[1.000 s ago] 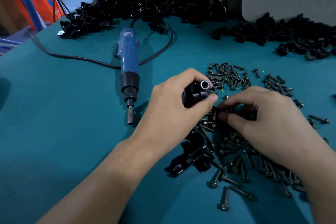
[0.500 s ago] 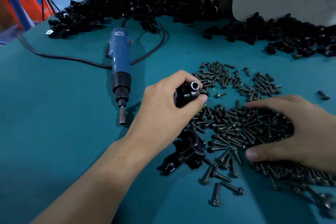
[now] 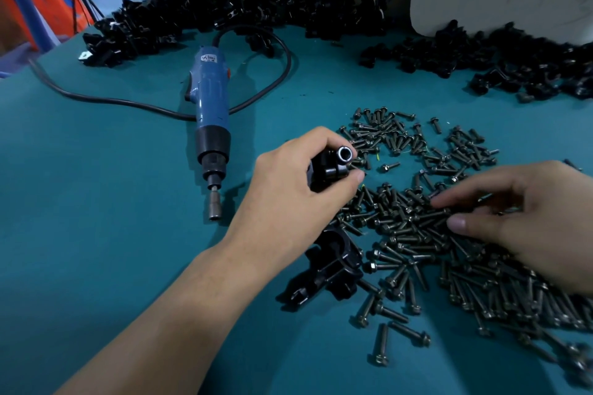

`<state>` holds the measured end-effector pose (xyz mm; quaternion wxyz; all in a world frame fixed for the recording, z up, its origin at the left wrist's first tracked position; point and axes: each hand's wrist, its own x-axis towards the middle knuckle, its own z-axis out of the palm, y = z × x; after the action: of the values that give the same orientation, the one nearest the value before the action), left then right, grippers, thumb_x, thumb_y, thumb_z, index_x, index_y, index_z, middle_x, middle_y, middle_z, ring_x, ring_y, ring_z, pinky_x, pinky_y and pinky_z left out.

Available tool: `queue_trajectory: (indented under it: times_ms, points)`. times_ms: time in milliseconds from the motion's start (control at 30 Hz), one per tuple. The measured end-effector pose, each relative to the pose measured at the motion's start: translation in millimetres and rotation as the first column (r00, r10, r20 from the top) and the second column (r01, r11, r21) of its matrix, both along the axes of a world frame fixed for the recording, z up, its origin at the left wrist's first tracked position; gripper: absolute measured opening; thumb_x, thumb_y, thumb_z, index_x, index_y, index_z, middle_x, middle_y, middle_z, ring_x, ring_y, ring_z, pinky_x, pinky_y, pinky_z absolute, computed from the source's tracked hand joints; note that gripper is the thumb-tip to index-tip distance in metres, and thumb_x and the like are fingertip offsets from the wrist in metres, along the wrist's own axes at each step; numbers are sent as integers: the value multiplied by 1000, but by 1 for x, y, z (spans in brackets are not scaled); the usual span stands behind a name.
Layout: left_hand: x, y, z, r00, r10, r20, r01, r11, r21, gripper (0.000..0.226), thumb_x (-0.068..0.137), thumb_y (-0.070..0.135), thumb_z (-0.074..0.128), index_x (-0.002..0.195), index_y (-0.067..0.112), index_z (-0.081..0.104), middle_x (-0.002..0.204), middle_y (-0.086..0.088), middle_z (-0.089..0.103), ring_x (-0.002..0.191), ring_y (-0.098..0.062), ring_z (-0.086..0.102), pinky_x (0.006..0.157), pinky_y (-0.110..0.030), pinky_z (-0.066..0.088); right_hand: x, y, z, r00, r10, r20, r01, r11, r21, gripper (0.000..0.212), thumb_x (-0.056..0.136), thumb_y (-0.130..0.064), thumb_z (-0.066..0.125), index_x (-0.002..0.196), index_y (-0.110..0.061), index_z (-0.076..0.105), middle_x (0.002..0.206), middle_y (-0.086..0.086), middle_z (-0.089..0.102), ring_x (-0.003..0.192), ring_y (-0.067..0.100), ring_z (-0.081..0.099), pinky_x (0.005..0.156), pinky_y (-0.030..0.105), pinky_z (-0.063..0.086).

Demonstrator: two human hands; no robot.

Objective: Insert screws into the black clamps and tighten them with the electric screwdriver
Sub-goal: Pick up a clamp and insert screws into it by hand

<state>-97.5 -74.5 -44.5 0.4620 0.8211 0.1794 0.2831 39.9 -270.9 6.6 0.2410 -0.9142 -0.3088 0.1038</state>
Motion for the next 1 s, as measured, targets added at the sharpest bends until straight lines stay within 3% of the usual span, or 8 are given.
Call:
queue_trajectory:
  times_ms: [167,233,267,333,500,700,867,1000]
  points:
    - [0,0,1,1000,7,-7,-6,1000,14,13,89,31,80,93,33,67,87,17,68,83,-7,63,71,-11,46,1,3,-5,999,10,38,-13,995,95,13,79,-51,69,89,-61,68,62,-15,68,48,6,61,50,34,56]
    - [0,0,1,1000,12,-6,-12,1000,16,13,89,30,79,92,33,67,86,17,68,82,-7,63,70,-11,46,2,4,-6,1000,21,22,-24,981,191,17,78,-55,64,95,-54,69,71,-19,70,56,2,65,51,34,56]
    - [0,0,1,1000,12,-5,-11,1000,12,13,89,30,79,92,32,67,86,17,68,81,-7,63,70,-10,47,2,6,-6,999,40,1,-39,968,246,20,78,-56,65,97,-51,70,75,-20,71,59,1,67,53,26,56]
    - [0,0,1,1000,7,1,-7,1000,10,13,89,29,79,92,32,67,85,16,69,80,-7,63,69,-9,46,-3,15,-9,989,105,-103,-56,918,393,22,80,-55,68,99,-44,74,74,-14,73,58,3,66,49,17,53]
    - [1,1,1,1000,5,27,-5,1000,7,16,85,23,80,90,32,67,79,14,68,73,-7,62,62,-10,44,-24,50,-18,871,316,-376,26,736,677,12,82,-33,80,94,-30,82,75,-5,73,64,3,62,55,18,51]
    - [1,4,2,997,6,82,0,998,-69,17,83,18,77,90,29,67,81,5,70,74,-14,64,65,-29,52,-34,63,-26,844,350,-407,64,688,723,23,75,-37,74,94,-29,84,77,0,75,67,6,62,59,17,51]
    - [2,4,2,996,19,87,-9,994,-110,15,85,19,77,91,28,68,83,7,71,78,-13,65,69,-30,54,-34,63,-29,902,303,-308,20,683,730,15,85,-23,76,95,-32,83,84,1,78,67,10,66,60,18,55]
    - [2,4,3,997,12,80,-3,994,-107,16,83,17,77,91,28,68,83,7,71,80,-13,66,72,-31,54,-39,66,-30,906,313,-286,-2,678,735,17,81,-29,76,96,-34,83,85,3,78,67,10,67,61,19,56]
